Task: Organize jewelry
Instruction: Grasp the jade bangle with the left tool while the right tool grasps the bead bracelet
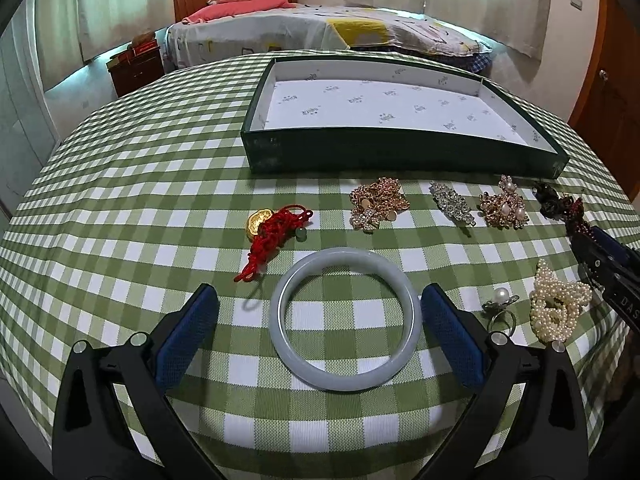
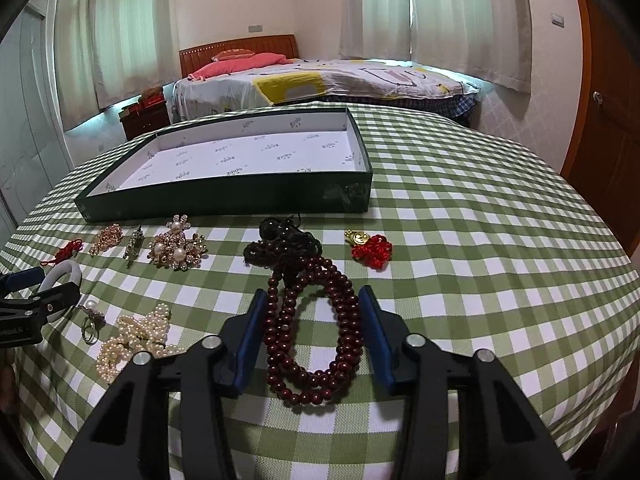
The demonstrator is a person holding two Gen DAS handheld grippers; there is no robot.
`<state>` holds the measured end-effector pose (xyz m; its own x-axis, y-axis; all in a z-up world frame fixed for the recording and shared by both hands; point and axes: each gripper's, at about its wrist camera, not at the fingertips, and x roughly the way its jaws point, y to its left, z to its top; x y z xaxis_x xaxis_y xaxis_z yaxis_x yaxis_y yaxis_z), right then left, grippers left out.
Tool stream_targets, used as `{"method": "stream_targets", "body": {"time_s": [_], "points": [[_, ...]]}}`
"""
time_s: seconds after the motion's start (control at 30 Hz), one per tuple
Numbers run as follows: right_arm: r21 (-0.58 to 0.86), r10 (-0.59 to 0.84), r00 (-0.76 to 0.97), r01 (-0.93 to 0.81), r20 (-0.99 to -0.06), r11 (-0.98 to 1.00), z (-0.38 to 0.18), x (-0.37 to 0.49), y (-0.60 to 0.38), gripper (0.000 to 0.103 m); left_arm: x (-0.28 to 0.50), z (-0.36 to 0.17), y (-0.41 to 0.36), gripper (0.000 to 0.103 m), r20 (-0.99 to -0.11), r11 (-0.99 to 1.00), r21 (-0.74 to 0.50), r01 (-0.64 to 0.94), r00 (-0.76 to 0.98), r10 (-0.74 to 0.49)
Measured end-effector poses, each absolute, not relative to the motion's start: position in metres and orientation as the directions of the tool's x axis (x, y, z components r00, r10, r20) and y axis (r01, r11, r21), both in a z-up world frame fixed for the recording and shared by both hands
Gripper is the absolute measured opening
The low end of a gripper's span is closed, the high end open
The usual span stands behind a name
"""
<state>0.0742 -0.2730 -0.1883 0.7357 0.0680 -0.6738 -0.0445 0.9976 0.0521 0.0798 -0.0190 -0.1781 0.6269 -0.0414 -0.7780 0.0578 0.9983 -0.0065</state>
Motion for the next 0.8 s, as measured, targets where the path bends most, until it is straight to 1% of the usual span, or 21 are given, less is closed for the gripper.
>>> {"method": "stream_targets", "body": {"time_s": [0.03, 0.07, 0.1, 0.13, 0.3, 0.53, 0.8], "points": [[0.062, 0.076, 0.736, -0.046, -0.672, 0.997, -0.188, 0.072, -0.274, 0.037, 0.078, -0.177, -0.019, 0.095, -0.777, 0.999, -0.005, 0.054, 0.628, -0.038], [0.07, 0.079, 0.736, -0.043, -0.672, 0.997, -0.188, 0.072, -0.275, 0.034, 0.077, -0.176, -0.019, 0.087, -0.772, 0.999, -0.007, 0.053, 0.634, -0.039], [0.071, 0.078, 0.737, -0.04, -0.672, 0.997, -0.188, 0.072, -0.276, 0.032, 0.074, -0.174, -0.02, 0.081, -0.766, 0.999, -0.005, 0.054, 0.641, -0.039], [0.072, 0.077, 0.736, -0.039, -0.672, 0.997, -0.188, 0.072, -0.277, 0.031, 0.071, -0.173, -0.02, 0.07, -0.763, 0.998, -0.007, 0.057, 0.646, -0.042], [0.081, 0.088, 0.736, -0.045, -0.671, 0.996, -0.187, 0.072, -0.276, 0.018, 0.067, -0.17, -0.019, 0.069, -0.76, 0.997, -0.018, 0.073, 0.647, -0.061], [0.085, 0.083, 0.744, -0.035, -0.663, 0.996, -0.186, 0.069, -0.279, 0.017, 0.063, -0.165, -0.02, 0.069, -0.748, 0.996, -0.033, 0.088, 0.659, -0.083], [0.099, 0.086, 0.772, -0.03, -0.63, 0.995, -0.176, 0.065, -0.282, 0.016, 0.055, -0.144, -0.023, 0.069, -0.692, 0.996, 0.003, 0.09, 0.719, -0.063]]}}
